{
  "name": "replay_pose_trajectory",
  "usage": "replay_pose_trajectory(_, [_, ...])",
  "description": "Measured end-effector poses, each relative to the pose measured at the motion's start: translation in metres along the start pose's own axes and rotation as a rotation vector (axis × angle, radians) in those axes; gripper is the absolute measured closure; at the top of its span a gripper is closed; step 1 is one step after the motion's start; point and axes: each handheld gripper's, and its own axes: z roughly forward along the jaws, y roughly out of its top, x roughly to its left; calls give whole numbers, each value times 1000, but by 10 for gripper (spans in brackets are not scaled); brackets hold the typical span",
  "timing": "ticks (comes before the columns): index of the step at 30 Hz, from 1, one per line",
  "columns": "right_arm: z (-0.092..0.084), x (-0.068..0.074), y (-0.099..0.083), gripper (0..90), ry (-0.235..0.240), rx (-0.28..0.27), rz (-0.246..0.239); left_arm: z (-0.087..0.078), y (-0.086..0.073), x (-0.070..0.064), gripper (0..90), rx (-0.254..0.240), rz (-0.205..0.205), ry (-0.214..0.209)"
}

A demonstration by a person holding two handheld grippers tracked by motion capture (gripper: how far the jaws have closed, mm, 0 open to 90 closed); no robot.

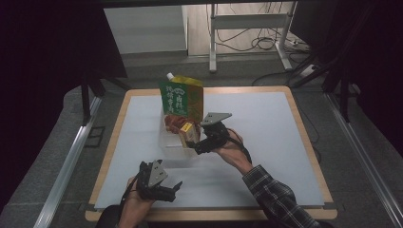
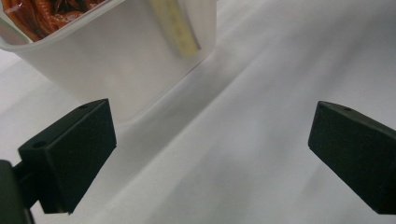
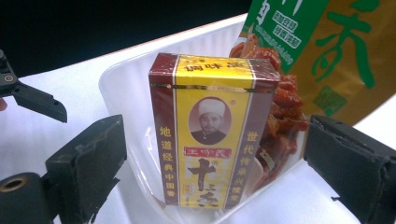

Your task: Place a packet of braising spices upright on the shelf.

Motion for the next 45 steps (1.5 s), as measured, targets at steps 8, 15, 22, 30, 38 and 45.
replay_pose_trajectory(8, [-4, 0, 1, 53, 0, 5, -9, 0, 0, 0, 4, -1, 2, 1])
replay_pose_trajectory(15, [-8, 3, 0, 53, 2, 15, -19, 0, 0, 0, 4, -2, 1, 2])
replay_pose_trajectory(22, [-12, 1, -2, 51, 11, 28, -17, 0, 0, 0, 4, 0, 1, 3])
replay_pose_trajectory(30, [-19, 1, -3, 51, 15, 26, -13, 1, 0, 0, 4, -4, -2, -1])
replay_pose_trajectory(38, [-29, 1, -4, 51, 1, 30, -19, 1, 0, 0, 4, -9, -8, -1])
replay_pose_trajectory(45, [-36, 0, -9, 39, -12, 36, -19, 2, -1, 0, 5, -6, -9, -5])
